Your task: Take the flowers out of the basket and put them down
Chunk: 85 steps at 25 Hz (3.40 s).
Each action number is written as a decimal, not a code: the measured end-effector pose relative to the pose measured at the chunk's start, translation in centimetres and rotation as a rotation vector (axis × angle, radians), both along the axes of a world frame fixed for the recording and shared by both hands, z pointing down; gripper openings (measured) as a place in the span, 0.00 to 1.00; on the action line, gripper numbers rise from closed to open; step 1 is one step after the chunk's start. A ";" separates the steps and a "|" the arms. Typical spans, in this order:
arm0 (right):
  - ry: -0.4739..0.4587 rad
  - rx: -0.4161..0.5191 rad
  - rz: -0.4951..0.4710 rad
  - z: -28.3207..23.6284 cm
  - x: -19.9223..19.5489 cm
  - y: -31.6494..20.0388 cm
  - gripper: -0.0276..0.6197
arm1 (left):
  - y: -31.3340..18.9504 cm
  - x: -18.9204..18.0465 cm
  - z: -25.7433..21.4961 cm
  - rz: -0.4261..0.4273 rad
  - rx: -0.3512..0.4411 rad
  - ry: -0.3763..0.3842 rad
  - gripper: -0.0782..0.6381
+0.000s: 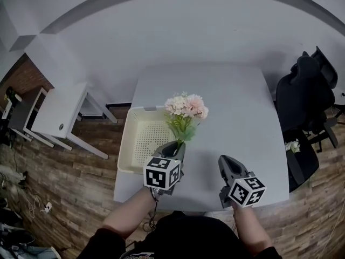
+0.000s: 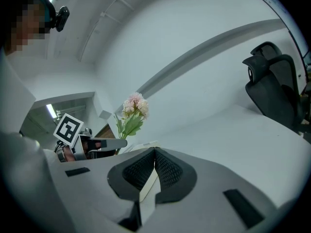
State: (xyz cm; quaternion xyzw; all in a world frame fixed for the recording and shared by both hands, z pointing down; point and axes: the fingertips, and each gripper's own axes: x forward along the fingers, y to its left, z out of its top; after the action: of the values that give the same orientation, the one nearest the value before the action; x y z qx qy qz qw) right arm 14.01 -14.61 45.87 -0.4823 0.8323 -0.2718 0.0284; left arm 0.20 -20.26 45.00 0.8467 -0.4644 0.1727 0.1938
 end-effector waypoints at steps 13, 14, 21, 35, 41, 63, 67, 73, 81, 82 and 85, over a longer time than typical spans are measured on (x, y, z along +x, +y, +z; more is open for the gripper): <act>0.036 -0.086 -0.007 4.0 4.9 0.9 0.08 | 2.4 5.6 9.1 -0.050 -0.172 -0.008 0.17; 0.039 -0.093 -0.007 4.5 5.1 0.8 0.08 | 2.4 5.7 9.9 -0.057 -0.184 -0.013 0.17; 0.054 -0.149 0.012 7.5 6.2 -0.1 0.08 | 1.7 6.2 15.4 -0.094 -0.279 -0.046 0.17; 0.040 -0.254 0.065 12.6 7.1 -1.8 0.08 | -0.3 6.2 22.7 -0.108 -0.410 -0.096 0.17; 0.031 -0.281 0.086 13.9 7.3 -2.1 0.08 | -0.6 6.3 24.5 -0.102 -0.445 -0.105 0.17; 0.022 -0.286 0.086 13.9 7.3 -1.4 0.08 | -0.9 6.2 25.9 -0.126 -0.454 -0.119 0.33; 0.022 -0.259 0.074 12.9 7.5 -1.3 0.08 | -0.1 6.0 24.4 -0.136 -0.421 -0.115 0.33; 0.042 -0.202 0.030 10.9 7.6 0.1 0.08 | 2.5 5.7 19.5 -0.135 -0.313 -0.092 0.24; 0.034 -0.099 -0.059 5.9 6.7 3.1 0.08 | 8.1 5.4 10.7 -0.134 -0.156 -0.008 0.12; 0.030 -0.082 -0.071 5.1 6.5 3.5 0.08 | 9.0 5.4 9.6 -0.130 -0.140 0.001 0.12; 0.018 -0.032 -0.100 2.5 5.8 4.5 0.07 | 11.7 5.3 6.6 -0.119 -0.104 0.034 0.12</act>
State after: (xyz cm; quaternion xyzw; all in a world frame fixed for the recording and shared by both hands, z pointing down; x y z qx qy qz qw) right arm 19.78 -10.10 48.37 -0.4431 0.8510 -0.2818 -0.0001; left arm 5.51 -8.51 51.58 0.8093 -0.5008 0.1705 0.2553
